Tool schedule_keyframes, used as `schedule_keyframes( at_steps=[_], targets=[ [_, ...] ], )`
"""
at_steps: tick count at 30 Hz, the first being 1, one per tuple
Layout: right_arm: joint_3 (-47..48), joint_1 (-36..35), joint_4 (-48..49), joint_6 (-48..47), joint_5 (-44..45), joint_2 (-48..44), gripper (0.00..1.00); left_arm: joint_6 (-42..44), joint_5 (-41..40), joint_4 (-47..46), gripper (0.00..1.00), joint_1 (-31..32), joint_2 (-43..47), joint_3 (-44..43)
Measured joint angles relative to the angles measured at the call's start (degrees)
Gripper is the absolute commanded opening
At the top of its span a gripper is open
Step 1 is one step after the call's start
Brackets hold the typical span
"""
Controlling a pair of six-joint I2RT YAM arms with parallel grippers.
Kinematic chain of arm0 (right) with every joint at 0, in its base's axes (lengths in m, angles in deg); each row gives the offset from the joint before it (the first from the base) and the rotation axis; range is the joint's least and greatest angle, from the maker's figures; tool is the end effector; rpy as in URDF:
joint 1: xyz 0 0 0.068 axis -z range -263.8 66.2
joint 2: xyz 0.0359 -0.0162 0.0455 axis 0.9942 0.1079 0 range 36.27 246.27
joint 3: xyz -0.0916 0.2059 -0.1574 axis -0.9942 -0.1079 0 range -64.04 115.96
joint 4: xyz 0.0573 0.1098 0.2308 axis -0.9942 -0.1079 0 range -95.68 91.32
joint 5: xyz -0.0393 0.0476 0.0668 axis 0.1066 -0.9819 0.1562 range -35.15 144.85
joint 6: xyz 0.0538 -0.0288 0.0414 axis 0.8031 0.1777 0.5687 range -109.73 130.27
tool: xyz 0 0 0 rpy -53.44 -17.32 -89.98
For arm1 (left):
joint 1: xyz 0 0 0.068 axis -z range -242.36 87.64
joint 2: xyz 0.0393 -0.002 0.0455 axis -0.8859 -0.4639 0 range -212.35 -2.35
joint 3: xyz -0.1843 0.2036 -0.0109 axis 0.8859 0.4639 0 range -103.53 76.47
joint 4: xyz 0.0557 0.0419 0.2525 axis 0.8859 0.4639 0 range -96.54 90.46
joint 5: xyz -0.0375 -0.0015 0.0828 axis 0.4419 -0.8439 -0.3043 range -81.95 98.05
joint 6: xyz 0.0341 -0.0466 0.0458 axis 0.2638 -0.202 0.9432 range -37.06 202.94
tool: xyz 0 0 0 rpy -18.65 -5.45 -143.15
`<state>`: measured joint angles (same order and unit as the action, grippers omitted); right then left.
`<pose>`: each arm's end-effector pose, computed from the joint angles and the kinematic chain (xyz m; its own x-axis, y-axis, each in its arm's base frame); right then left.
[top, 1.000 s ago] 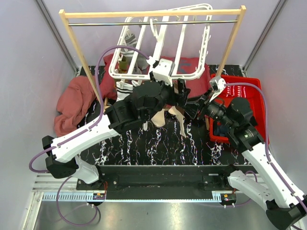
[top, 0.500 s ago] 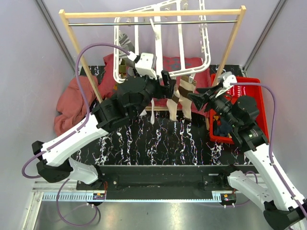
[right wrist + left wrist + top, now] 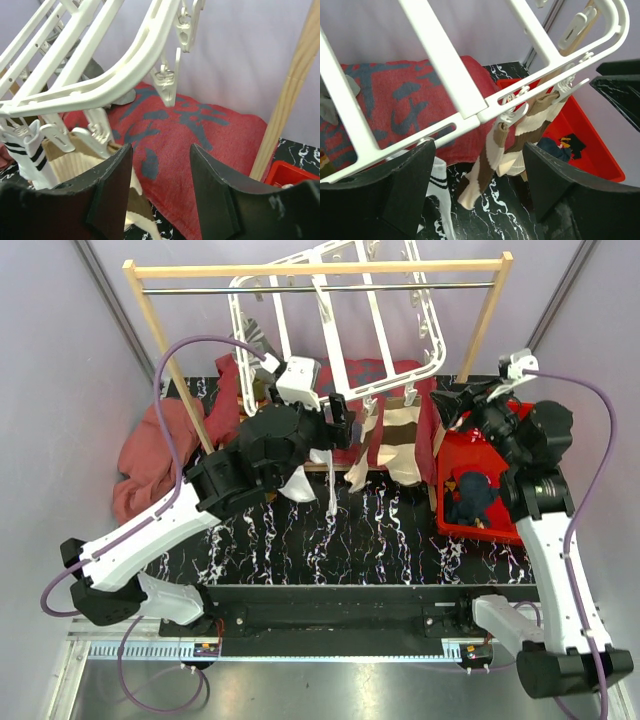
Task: Clip the socks to the hanger
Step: Clamp the sock onto the hanger, then rotate the hanger at the center of the board.
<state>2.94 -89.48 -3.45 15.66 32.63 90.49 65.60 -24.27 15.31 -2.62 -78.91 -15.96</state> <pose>0.2171 0.0449 0.4604 0.0941 0.0967 -0.9909 -0.4751 0.8790 0.0407 0.1812 -0.2454 0.4841 -0.1878 -0.1780 -0.9660 0.4254 0.8717 -0.2433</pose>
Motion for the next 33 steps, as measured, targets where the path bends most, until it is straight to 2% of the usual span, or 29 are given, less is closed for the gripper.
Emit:
schedule_keyframes(
  at_steps=[10,17,19,23,24,26,27,31,33],
  targets=[
    [2.6,7.7,5.9,1.1,-16.6,10.4,0.62,0.5,-1.2,1.9,0.77,-1.3,4.5,3.1],
    [5.6,8.0,14.4,3.6,-29.2,14.8,0.61,0.4,-1.3,2.6,0.77,-1.6,5.7,3.5],
    [6.0,8.0,16.5,4.6,-31.6,15.6,0.56,0.4,-1.3,2.6,0.77,-1.6,5.7,3.5],
    [6.1,8.0,19.8,6.7,-35.0,16.6,0.38,0.4,-0.6,2.6,0.77,-1.6,5.7,3.5],
    [6.1,8.0,20.6,7.3,-35.9,16.7,0.29,0.4,-0.3,2.6,0.77,-1.6,5.7,3.5],
    [6.1,8.0,21.8,8.4,-37.3,16.8,0.22,0.4,0.6,2.6,0.77,-1.6,5.7,3.5],
    [6.1,8.0,22.2,8.9,-37.7,16.8,0.14,0.3,1.2,2.6,0.77,-1.6,5.7,3.5],
    [5.2,8.0,24.2,11.0,-39.3,16.0,0.01,0.0,4.3,2.6,0.78,-1.6,5.8,3.4],
    [4.2,8.0,24.2,11.4,-39.9,15.0,0.00,-0.3,6.6,2.7,0.78,-1.6,5.8,3.3]
  ],
)
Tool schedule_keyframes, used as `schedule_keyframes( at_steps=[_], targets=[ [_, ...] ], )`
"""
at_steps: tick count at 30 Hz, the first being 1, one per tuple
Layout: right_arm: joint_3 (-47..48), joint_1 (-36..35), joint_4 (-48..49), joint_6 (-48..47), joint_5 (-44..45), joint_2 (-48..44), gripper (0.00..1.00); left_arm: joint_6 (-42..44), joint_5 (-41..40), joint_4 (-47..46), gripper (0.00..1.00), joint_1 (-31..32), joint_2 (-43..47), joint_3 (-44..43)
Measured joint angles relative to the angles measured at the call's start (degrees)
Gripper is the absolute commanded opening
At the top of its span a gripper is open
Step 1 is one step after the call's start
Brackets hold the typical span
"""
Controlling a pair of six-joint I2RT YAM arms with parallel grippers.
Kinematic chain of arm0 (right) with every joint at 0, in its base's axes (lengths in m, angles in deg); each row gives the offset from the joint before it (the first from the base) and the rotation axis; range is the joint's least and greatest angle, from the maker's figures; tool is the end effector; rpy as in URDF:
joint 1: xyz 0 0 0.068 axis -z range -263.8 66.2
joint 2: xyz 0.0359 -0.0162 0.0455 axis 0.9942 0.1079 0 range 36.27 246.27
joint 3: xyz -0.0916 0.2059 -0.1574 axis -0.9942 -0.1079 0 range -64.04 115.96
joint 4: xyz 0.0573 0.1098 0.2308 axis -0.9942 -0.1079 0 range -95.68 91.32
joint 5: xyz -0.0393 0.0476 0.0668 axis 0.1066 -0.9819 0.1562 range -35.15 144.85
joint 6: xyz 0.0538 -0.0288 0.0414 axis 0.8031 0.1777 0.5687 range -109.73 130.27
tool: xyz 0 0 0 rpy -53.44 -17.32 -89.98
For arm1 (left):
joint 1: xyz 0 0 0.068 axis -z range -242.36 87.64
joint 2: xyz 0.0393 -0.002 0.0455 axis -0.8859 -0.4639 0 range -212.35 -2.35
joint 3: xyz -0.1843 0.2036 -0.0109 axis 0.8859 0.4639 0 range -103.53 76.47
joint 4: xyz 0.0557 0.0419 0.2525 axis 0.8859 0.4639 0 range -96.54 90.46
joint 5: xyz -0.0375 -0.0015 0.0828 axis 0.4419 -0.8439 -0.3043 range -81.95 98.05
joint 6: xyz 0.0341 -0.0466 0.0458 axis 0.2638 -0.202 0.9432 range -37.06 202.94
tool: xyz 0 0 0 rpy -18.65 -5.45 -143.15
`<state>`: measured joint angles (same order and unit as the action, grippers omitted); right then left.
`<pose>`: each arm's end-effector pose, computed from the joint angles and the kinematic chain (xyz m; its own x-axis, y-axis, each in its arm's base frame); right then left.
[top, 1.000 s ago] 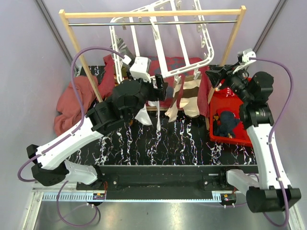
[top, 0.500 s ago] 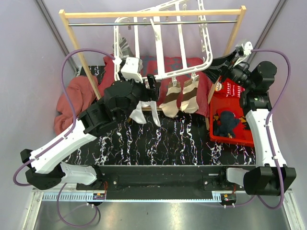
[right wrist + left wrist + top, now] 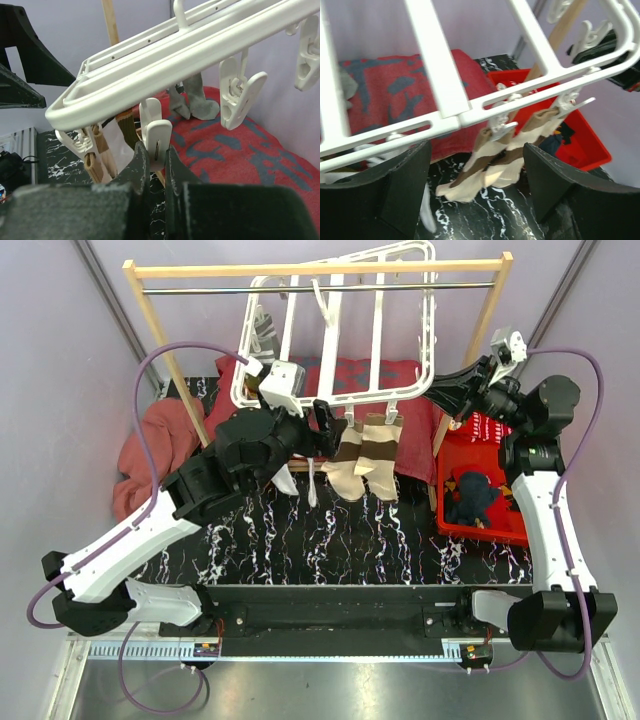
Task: Clip the socks to the hanger
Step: Rotate the hanger at the center of the board.
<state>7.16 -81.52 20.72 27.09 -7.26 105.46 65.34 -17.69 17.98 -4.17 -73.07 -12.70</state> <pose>0.2665 0.0438 0.4684 0.1166 0.1308 -0.9845 -0.8747 0.4830 -0.0394 0.1675 -0.2195 0.4857 -0.2157 -0.1689 -0.9617 0.4959 0.8295 -0.2570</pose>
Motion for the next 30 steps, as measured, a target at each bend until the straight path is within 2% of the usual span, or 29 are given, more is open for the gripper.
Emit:
schedule_keyframes(
  at_steps=[3,9,15,22,30],
  targets=[
    [-1.5,-1.2,-1.3,0.0,0.2,-2.3,0.00,-0.4,3.7,0.2,0.78,0.0,0.0,-0.9],
    [-1.8,-13.4,-11.1,-5.8,6.9,-7.3,0.00,-0.9,10.1,0.4,0.79,1.9,0.2,-4.1],
    [-3.7,-20.2,-15.3,-7.9,15.6,-10.5,0.00,-0.9,13.6,0.4,0.78,5.7,0.6,-5.3],
    [-4.8,-26.1,-20.1,-9.3,24.2,-10.9,0.00,-1.1,14.5,0.7,0.76,7.3,0.6,-4.9],
    [-7.2,-30.6,-22.8,-9.4,28.8,-11.1,0.00,-2.8,9.1,0.0,0.74,7.8,0.0,-1.5]
  ],
)
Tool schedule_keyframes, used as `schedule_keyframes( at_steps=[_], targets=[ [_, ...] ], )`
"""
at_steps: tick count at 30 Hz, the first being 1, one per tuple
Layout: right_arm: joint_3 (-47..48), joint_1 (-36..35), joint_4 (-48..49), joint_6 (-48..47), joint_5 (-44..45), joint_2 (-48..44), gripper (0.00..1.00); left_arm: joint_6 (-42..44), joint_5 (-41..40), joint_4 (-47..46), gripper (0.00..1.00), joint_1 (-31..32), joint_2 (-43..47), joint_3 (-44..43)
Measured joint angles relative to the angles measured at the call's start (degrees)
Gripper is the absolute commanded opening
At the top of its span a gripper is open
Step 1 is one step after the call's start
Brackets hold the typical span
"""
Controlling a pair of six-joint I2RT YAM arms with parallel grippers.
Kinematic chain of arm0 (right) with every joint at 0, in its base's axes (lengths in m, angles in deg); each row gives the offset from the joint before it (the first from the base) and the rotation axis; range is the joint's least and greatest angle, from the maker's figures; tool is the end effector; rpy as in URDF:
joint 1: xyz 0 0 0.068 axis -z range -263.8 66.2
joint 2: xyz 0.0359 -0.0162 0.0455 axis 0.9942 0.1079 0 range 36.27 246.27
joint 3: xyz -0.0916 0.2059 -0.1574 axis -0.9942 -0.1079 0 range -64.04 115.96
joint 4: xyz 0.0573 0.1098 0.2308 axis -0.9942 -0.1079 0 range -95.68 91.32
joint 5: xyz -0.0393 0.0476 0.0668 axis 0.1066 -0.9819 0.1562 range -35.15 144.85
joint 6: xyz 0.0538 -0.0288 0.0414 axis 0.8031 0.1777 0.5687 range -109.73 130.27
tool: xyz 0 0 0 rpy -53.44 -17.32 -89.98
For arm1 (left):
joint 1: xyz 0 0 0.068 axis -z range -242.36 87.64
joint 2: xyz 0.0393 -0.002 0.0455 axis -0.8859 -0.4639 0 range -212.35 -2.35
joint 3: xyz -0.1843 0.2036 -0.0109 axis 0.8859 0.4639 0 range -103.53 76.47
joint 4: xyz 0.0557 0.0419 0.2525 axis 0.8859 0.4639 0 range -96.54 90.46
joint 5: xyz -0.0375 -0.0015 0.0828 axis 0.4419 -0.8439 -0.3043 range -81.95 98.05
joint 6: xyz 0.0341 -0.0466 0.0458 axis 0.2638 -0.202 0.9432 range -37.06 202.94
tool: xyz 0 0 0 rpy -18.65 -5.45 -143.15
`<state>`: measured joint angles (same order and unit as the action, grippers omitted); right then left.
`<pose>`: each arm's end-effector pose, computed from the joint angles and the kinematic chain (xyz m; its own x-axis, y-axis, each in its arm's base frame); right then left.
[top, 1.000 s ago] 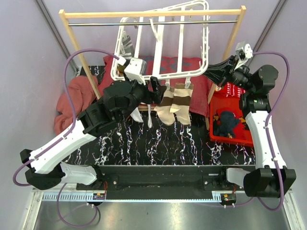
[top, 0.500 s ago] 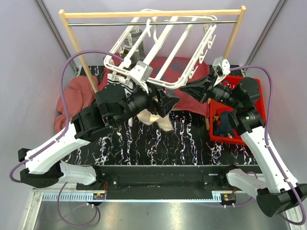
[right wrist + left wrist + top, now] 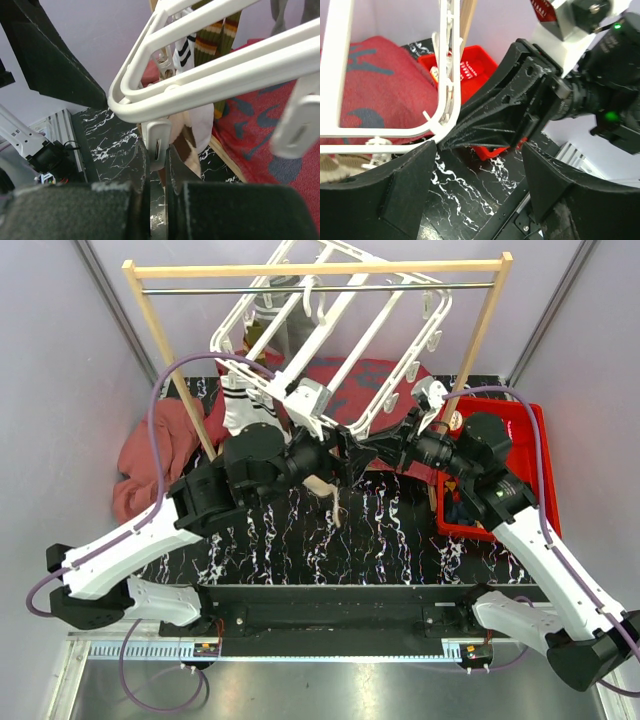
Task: Clip the socks to the hanger
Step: Rotate the hanger at the center of the board.
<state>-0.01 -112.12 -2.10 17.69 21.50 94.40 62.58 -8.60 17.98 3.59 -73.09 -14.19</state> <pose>0.1978 0.1450 0.4299 -0.0759 0.0816 -0.9938 -0.8773 0.4682 0.1054 0.1282 -0.2442 0.4942 -0.2945 -0.1580 -0.9425 0.6998 0.6359 -0.3253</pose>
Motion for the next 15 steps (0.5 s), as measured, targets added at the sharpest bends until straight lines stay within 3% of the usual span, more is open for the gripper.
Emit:
schedule_keyframes(
  at_steps=[4,15],
  targets=[
    [-0.2,-1.0,-1.4,0.7,1.0,0.0,0.00,-0.9,-0.6,-0.3,0.68,0.4,-1.3,0.5],
    [3.2,-4.9,-7.1,-0.9,-0.9,-0.2,0.00,-2.7,-3.0,-0.3,0.69,1.6,3.7,8.5]
  ],
)
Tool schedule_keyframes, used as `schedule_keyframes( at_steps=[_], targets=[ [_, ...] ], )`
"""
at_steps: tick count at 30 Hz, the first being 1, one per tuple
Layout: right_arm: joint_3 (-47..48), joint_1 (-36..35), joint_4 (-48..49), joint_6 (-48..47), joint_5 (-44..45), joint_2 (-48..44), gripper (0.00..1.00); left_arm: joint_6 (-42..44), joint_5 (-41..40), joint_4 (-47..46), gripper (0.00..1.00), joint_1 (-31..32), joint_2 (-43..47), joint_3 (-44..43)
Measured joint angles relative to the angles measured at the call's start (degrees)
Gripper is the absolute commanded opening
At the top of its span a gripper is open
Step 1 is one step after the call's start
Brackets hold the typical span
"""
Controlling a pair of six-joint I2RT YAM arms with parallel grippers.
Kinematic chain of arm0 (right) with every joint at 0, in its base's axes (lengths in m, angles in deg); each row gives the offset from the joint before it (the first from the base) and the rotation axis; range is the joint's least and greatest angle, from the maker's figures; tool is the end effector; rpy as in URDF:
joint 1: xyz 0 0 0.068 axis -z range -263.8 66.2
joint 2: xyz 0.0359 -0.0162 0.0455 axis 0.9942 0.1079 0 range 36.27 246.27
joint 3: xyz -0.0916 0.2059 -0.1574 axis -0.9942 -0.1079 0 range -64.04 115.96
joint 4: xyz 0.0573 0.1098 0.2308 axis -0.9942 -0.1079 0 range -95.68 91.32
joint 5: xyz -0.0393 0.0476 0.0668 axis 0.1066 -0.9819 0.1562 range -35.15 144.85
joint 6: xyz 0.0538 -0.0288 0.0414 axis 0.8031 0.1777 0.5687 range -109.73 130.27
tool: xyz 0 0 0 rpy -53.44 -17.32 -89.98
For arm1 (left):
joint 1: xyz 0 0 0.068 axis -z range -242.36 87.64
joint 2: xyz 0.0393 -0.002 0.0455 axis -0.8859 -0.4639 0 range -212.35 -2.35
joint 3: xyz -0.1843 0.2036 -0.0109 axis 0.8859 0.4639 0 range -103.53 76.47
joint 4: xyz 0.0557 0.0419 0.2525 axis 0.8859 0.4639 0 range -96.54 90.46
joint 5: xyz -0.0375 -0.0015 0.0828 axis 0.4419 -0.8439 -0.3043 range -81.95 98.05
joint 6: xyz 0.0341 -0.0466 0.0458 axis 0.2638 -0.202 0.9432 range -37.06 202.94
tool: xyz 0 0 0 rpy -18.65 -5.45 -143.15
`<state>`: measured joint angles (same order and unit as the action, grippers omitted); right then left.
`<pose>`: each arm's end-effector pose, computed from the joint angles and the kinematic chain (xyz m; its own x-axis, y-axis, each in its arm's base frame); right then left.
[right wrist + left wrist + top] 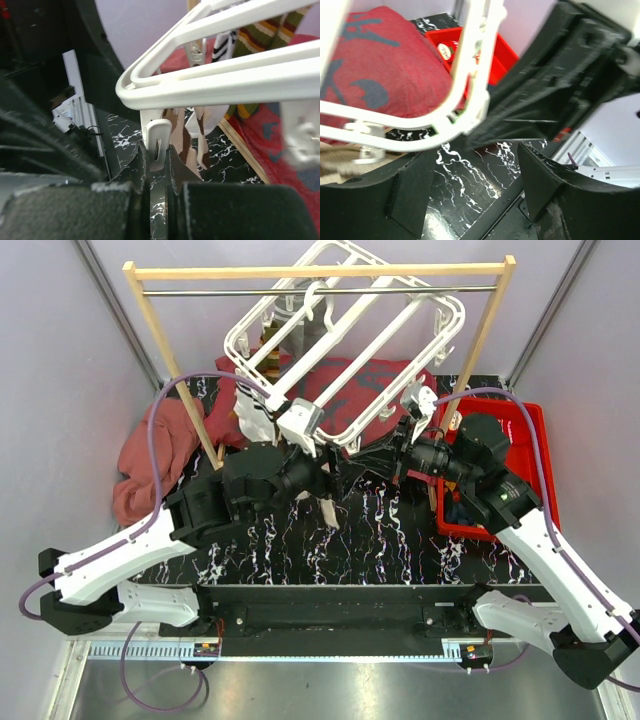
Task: Clip the socks to the hanger
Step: Rotate the hanger at the center of the board.
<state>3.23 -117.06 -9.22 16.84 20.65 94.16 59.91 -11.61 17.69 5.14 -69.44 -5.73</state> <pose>0.1784 0.1583 0.4356 -0.1225 0.0328 -0.9919 -0.9155 0.3822 0.1257 0.1217 -0.2399 0.4597 -0.3464 -0.1263 -0.9295 0.6600 0.6713 -0.3372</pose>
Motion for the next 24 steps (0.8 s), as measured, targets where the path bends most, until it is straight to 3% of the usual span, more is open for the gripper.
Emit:
schedule_keyframes(
  at_steps=[5,14,24],
  targets=[
    [2.3,-2.9,-0.7,-1.6,0.0,0.7,0.00,-1.2,-3.7,0.3,0.73,0.1,2.2,0.3],
    [3.6,-11.0,0.2,-5.3,8.5,3.4,0.00,-4.1,-9.0,2.3,0.73,0.3,5.0,0.9],
    [3.6,-17.0,0.5,-9.1,21.8,5.4,0.00,-5.7,-16.3,3.3,0.65,0.6,5.2,1.0]
  ],
)
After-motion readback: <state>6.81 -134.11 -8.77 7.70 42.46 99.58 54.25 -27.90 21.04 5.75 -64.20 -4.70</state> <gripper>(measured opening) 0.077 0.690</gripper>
